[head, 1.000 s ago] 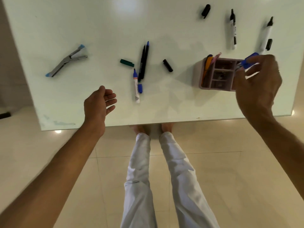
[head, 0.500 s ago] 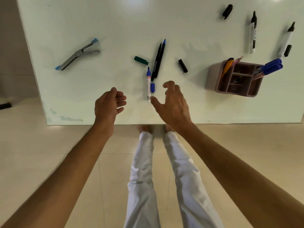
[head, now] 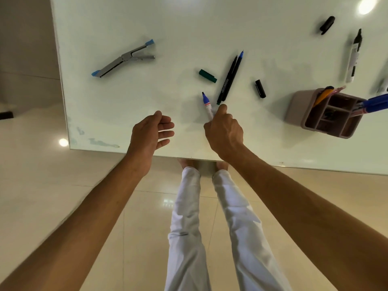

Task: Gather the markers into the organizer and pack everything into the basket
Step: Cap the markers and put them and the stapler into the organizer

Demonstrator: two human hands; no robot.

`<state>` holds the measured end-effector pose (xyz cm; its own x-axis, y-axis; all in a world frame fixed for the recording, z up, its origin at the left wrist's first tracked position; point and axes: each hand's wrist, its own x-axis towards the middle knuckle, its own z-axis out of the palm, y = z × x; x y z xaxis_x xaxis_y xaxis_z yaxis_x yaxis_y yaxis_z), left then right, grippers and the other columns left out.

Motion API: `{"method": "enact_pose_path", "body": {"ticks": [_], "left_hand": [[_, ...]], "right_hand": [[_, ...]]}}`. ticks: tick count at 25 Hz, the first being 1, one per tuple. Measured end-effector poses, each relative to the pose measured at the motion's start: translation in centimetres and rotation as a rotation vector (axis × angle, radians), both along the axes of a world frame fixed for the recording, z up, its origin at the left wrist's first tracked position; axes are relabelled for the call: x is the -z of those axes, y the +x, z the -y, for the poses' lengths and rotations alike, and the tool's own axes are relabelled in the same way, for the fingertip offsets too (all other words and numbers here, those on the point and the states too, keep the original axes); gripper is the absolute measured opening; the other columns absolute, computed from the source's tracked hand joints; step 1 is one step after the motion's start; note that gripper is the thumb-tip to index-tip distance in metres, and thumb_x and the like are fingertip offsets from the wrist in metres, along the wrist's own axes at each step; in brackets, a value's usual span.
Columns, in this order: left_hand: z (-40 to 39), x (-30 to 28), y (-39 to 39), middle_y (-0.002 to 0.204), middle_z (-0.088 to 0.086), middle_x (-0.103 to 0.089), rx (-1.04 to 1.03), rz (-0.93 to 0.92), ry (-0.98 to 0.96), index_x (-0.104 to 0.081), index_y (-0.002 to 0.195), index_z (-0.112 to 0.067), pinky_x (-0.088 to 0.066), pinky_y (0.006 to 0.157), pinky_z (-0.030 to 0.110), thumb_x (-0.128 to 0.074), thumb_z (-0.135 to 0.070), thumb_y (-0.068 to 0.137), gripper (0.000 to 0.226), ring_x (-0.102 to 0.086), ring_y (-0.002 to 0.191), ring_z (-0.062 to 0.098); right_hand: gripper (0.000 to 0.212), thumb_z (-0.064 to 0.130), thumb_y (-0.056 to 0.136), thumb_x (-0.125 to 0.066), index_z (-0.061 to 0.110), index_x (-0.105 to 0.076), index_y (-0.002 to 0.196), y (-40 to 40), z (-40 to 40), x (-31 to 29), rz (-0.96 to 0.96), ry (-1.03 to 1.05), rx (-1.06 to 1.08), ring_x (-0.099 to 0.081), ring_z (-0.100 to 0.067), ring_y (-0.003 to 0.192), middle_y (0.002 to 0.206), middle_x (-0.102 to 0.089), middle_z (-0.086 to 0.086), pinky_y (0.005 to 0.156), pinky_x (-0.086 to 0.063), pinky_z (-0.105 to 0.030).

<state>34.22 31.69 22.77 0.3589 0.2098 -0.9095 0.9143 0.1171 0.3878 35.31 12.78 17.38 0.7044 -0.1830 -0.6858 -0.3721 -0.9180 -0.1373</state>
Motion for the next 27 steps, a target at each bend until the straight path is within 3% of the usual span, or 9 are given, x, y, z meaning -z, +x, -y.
{"method": "enact_pose_path", "body": {"ticks": [4,7,11,13,15,18,20,23,27], "left_hand": [[-1.1,0.2,-0.8,0.092,-0.006,-0.081,-0.014,-0.025,-0.031,-0.074,0.096,-0.021,-0.06,0.086,0.035,-0.053,-0.041,0.107,0.031,-0.078,0.086,0.014],[-1.2,0.2,-1.3,0.099,-0.004,-0.082,-0.005,-0.057,-0.09,-0.075,0.102,-0.02,-0.059,0.086,0.035,-0.053,-0.044,0.107,0.032,-0.079,0.094,0.018],[-0.4,-0.1,-1.4,0.112,-0.001,-0.081,0.032,-0.073,-0.238,-0.075,0.113,-0.023,-0.059,0.092,0.039,-0.048,-0.052,0.107,0.04,-0.077,0.107,0.023],[0.3,-0.4,-1.2,0.116,0.0,-0.08,0.038,-0.079,-0.336,-0.074,0.117,-0.024,-0.06,0.093,0.042,-0.046,-0.057,0.106,0.045,-0.078,0.107,0.024],[1.3,-0.9,-0.9,0.112,0.002,-0.08,-0.014,-0.086,-0.427,-0.075,0.117,-0.022,-0.063,0.086,0.04,-0.046,-0.056,0.106,0.046,-0.079,0.098,0.023],[2.5,-1.6,-0.6,0.103,0.007,-0.078,-0.072,-0.083,-0.467,-0.078,0.111,-0.017,-0.063,0.072,0.031,-0.052,-0.043,0.107,0.037,-0.074,0.076,0.018],[3.0,-1.7,-0.5,0.102,0.01,-0.079,-0.056,-0.047,-0.438,-0.077,0.111,-0.01,-0.063,0.07,0.027,-0.056,-0.029,0.108,0.029,-0.073,0.071,0.017],[3.5,-1.8,-0.3,0.099,0.013,-0.079,-0.038,-0.025,-0.403,-0.075,0.112,-0.004,-0.063,0.069,0.024,-0.059,-0.017,0.106,0.021,-0.076,0.076,0.017],[3.9,-2.0,-0.1,0.086,0.009,-0.08,-0.022,-0.029,-0.369,-0.076,0.105,-0.003,-0.061,0.065,0.018,-0.071,-0.017,0.099,0.016,-0.079,0.077,0.016]], "right_hand": [[0.026,0.03,0.107,-0.051,0.01,-0.044,0.123,-0.7,0.4,0.0,-0.039,0.045,-0.052,-0.063,-0.026,0.074,0.1,-0.067,-0.01,0.062,-0.052,-0.036],[0.023,0.025,0.108,-0.045,0.003,-0.047,0.113,-0.3,0.9,-1.1,-0.093,0.304,0.108,-0.059,-0.027,0.067,0.088,-0.064,-0.012,0.06,-0.051,-0.039],[0.029,0.032,0.109,-0.048,0.005,-0.058,0.11,0.0,0.9,-5.5,-0.117,0.672,0.303,-0.052,-0.006,0.05,0.079,-0.067,-0.005,0.05,-0.042,-0.021],[0.03,0.035,0.109,-0.049,0.009,-0.061,0.116,-0.1,0.8,-7.6,-0.143,0.78,0.283,-0.063,-0.014,0.053,0.091,-0.074,-0.01,0.049,-0.047,-0.017],[0.031,0.037,0.109,-0.05,0.01,-0.062,0.118,-0.4,0.7,-9.3,-0.124,0.755,0.218,-0.073,-0.027,0.065,0.096,-0.074,-0.015,0.053,-0.055,-0.022],[0.031,0.036,0.11,-0.049,0.01,-0.061,0.121,-1.1,1.0,-10.5,-0.007,0.681,0.215,-0.075,-0.021,0.064,0.09,-0.075,-0.008,0.057,-0.058,-0.02],[0.029,0.035,0.11,-0.047,0.012,-0.062,0.117,-1.5,1.7,-10.5,0.062,0.638,0.237,-0.069,-0.013,0.059,0.086,-0.072,-0.001,0.055,-0.051,-0.014],[0.041,0.042,0.109,-0.047,0.004,-0.061,0.106,-1.5,2.9,-10.2,0.062,0.556,0.244,-0.048,-0.012,0.058,0.077,-0.06,-0.014,0.05,-0.041,-0.014],[0.048,0.054,0.106,-0.04,0.013,-0.064,0.107,-1.8,4.7,-11.1,0.015,0.604,0.246,-0.053,-0.032,0.073,0.087,-0.062,-0.02,0.063,-0.048,-0.041]]}}
